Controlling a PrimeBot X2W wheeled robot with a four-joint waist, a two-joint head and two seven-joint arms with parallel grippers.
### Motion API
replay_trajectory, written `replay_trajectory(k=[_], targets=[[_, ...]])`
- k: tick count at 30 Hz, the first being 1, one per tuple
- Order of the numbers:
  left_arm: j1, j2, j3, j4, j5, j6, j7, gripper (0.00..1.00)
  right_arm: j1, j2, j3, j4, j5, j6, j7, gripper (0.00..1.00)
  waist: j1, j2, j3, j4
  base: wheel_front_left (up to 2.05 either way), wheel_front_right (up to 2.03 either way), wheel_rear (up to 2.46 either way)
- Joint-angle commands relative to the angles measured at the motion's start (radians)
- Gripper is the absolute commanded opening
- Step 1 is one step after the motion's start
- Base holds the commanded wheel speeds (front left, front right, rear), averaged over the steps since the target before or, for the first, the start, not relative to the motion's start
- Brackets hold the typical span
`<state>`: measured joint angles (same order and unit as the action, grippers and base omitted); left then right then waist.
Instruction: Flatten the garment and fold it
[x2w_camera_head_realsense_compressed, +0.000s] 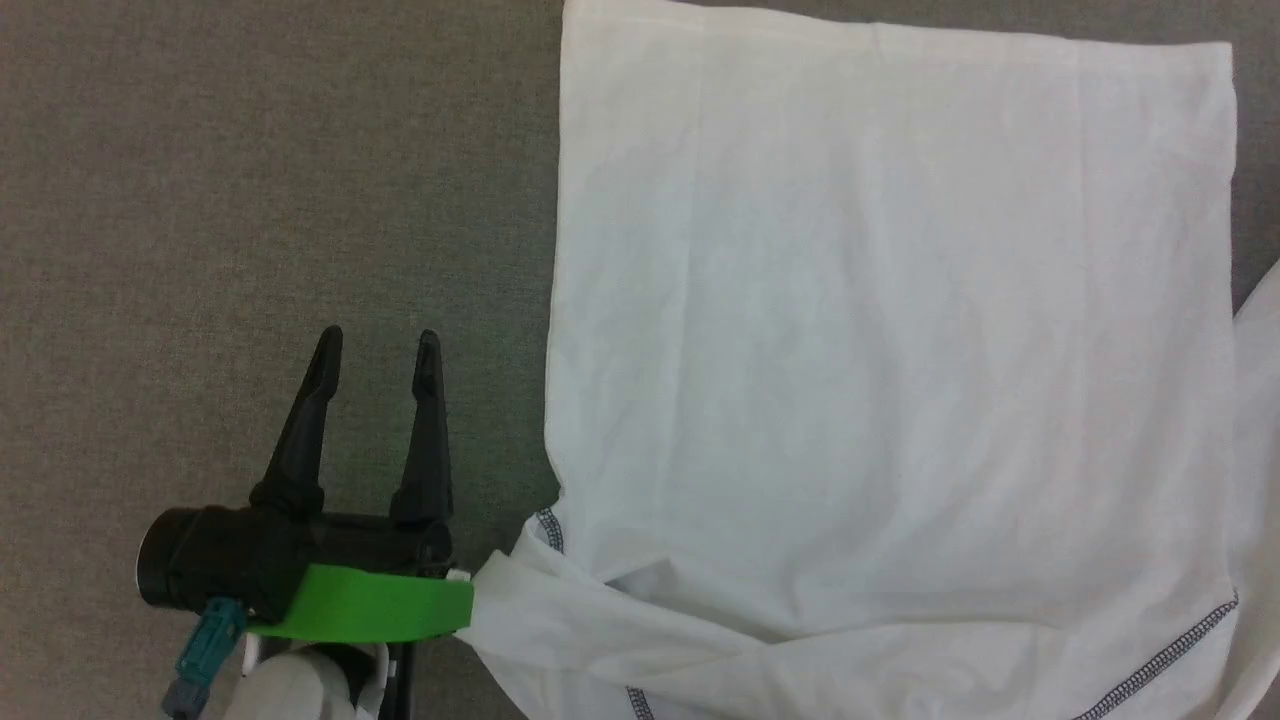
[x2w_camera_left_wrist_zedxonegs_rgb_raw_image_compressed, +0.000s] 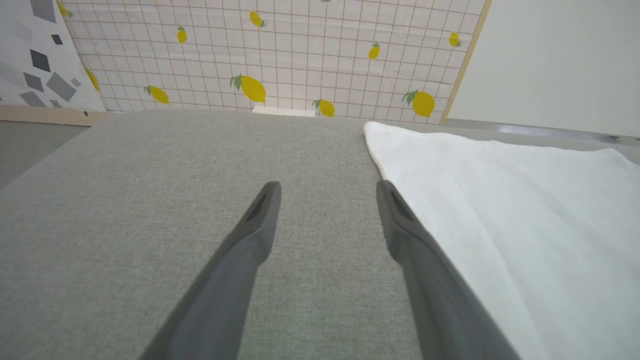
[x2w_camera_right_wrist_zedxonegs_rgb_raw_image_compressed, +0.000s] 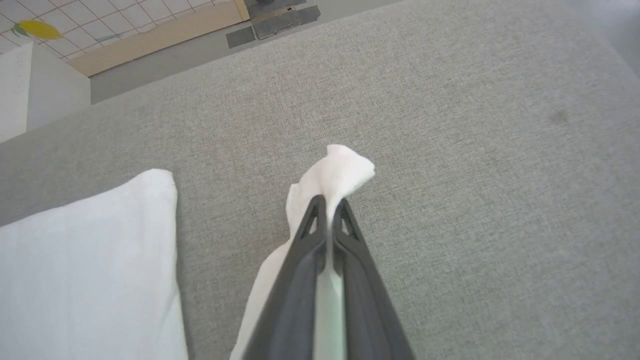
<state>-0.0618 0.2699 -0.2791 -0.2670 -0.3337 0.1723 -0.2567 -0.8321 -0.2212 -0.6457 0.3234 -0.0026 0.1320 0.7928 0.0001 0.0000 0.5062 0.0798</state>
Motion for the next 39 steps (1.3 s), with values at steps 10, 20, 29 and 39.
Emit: replay_trajectory(k=[10, 20, 29, 39], targets=[[0.078, 0.018, 0.029, 0.006, -0.032, 0.015, 0.007, 1.00, 0.155, -0.024, -0.086, -0.017, 0.001, -0.001, -0.045, 0.00, -0.0001, 0.0000, -0.253, -0.052, 0.00, 0.00, 0.00], [0.202, 0.035, 0.053, -0.017, -0.070, 0.039, 0.022, 1.00, 0.344, -0.028, -0.187, -0.153, 0.104, -0.001, -0.016, 0.00, -0.0001, 0.0000, -0.421, -0.091, 0.00, 0.00, 0.00], [0.262, 0.041, 0.062, -0.033, -0.088, 0.051, 0.028, 1.00, 0.447, -0.064, -0.242, -0.250, 0.163, -0.001, 0.028, 0.00, -0.0001, 0.0000, -0.502, -0.101, 0.00, 0.00, 0.00], [0.300, 0.039, 0.072, -0.047, -0.102, 0.060, 0.022, 1.00, 0.530, -0.065, -0.247, -0.341, 0.216, -0.001, 0.060, 0.00, -0.0001, 0.0000, -0.520, -0.103, 0.00, 0.00, 0.00]])
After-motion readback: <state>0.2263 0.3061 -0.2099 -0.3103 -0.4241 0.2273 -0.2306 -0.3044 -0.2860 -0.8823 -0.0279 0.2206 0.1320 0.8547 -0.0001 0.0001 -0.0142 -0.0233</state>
